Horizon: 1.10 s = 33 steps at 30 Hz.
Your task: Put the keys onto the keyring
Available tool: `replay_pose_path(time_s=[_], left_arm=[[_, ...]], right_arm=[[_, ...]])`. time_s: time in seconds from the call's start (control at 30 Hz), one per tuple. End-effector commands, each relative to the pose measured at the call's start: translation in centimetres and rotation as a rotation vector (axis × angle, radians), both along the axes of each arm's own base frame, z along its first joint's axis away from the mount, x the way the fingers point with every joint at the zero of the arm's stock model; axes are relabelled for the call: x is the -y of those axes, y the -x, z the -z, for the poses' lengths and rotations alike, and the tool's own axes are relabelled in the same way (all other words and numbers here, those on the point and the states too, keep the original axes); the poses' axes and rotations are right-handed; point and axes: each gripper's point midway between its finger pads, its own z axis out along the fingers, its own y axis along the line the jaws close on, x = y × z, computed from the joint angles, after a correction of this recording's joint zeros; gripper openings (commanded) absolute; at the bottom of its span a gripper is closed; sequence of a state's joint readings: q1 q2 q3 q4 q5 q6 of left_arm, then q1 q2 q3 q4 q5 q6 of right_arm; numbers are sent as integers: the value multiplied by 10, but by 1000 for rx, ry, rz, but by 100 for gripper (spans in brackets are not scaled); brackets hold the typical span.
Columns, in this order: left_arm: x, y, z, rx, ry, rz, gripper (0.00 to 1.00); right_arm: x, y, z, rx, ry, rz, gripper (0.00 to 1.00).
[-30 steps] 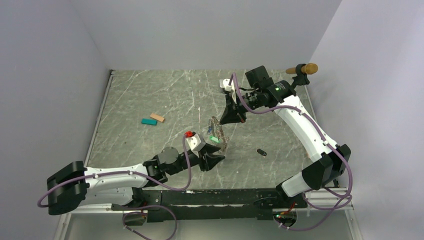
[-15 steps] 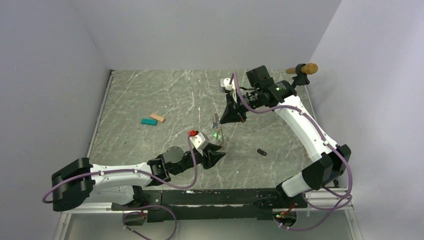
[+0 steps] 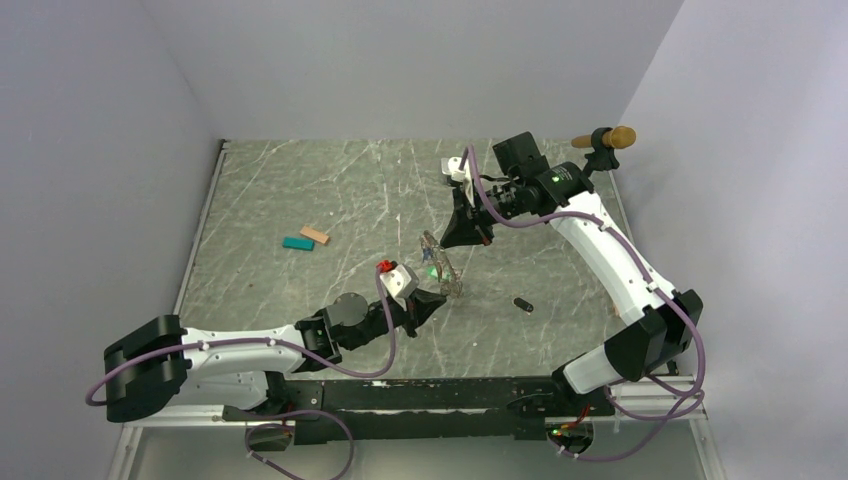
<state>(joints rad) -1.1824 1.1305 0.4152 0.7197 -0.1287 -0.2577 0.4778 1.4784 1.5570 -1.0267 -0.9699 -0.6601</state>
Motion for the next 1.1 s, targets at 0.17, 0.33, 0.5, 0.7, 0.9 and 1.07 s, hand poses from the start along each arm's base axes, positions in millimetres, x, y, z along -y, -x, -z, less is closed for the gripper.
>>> replay_pose_path(time_s=[0.17,0.33,0.5,0.7,0.9,1.07], left_arm=[[-5,2,-23,11,85,-11,24],[-3,6,-25,11,97,12,33],[2,7,-23,3,90,27,38],[4,4,-19,-11,81,13,42],[0,-5,5,-16,-3,-39,45],[-6,-12,28,10,-68,-76,47]], right_arm=[[-1,1,-20,50,-55,5,0],[-1,-2,-19,48,-51,15,0],[0,-3,-18,48,-49,22,0],[0,-6,-18,40,-48,36,0],[0,-7,-18,35,-52,45,0],[0,-6,-19,34,-56,42,0]])
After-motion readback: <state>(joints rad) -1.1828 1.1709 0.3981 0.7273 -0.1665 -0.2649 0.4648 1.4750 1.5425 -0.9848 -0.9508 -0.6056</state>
